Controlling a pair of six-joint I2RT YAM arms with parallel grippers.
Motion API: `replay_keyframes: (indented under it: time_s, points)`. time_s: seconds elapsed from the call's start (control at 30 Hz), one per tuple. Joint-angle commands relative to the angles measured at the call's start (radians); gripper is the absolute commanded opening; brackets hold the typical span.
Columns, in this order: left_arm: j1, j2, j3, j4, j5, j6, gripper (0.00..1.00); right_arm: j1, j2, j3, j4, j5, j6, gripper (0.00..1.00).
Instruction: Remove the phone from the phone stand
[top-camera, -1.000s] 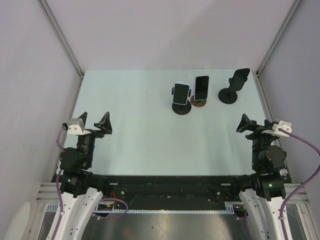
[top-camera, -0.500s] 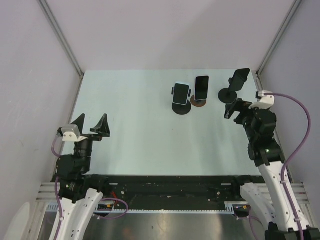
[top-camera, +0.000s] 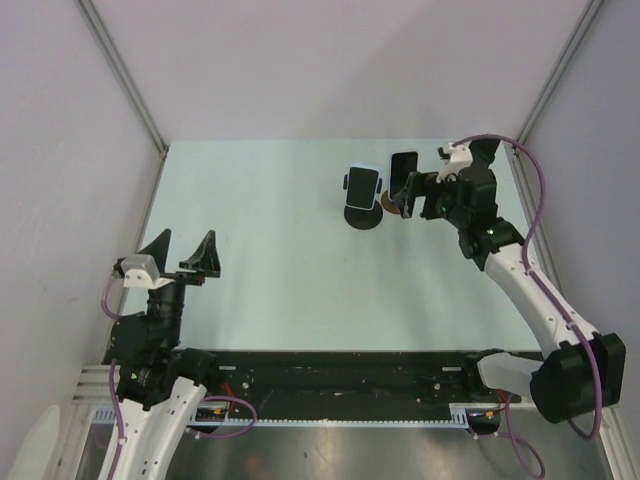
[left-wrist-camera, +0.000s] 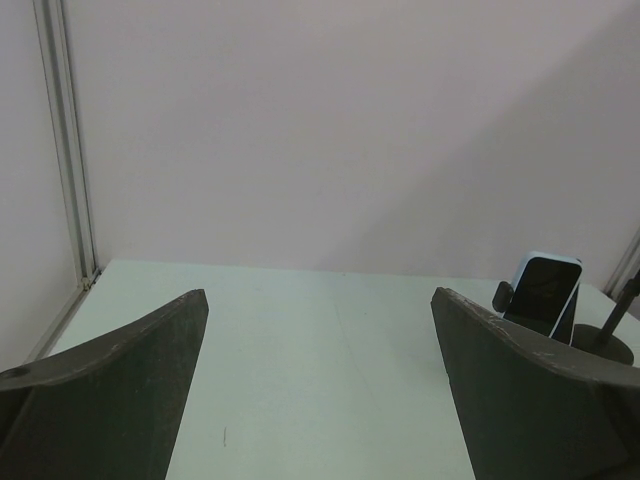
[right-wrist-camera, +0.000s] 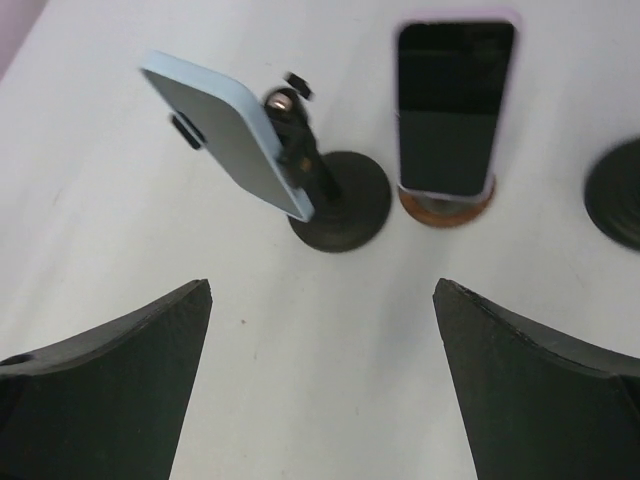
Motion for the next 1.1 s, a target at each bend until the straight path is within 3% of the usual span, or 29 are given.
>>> replay_keyframes:
  time_s: [0.0,0.27,0.53,0.63,0.73,0.77,0.83,0.87,0.97,1.07]
  points:
    - [-0.014,-0.009,-0.009,0.018,0.008,0.007,1.00,0.031,0.126,0.128,0.154,-0.224,-0.162,1.00]
    - [-0.025,0.011,-0.009,0.018,0.009,0.020,1.00,0.034,0.367,0.324,0.157,-0.433,-0.238,0.98]
    - [-0.028,0.034,-0.011,0.018,0.022,0.036,1.00,0.034,0.548,0.471,0.132,-0.504,-0.295,0.90]
    - [-0.030,0.042,-0.011,0.018,0.025,0.039,1.00,0.035,0.578,0.490,0.134,-0.536,-0.307,0.81]
    - [-0.030,0.048,-0.011,0.018,0.030,0.043,1.00,0.038,0.582,0.496,0.134,-0.567,-0.314,0.62]
    - [-0.030,0.049,-0.011,0.018,0.028,0.045,1.00,0.040,0.579,0.494,0.126,-0.577,-0.317,0.48]
    - [-0.030,0.049,-0.011,0.018,0.030,0.045,1.00,0.045,0.570,0.494,0.099,-0.587,-0.327,0.33]
    - [-0.030,0.051,-0.011,0.018,0.031,0.045,1.00,0.049,0.555,0.494,0.086,-0.590,-0.335,0.19]
    - [-0.031,0.057,-0.009,0.018,0.036,0.045,1.00,0.066,0.507,0.494,0.034,-0.582,-0.352,0.00]
    - [-0.031,0.068,-0.009,0.018,0.039,0.045,1.00,0.100,0.452,0.488,-0.016,-0.545,-0.355,0.00]
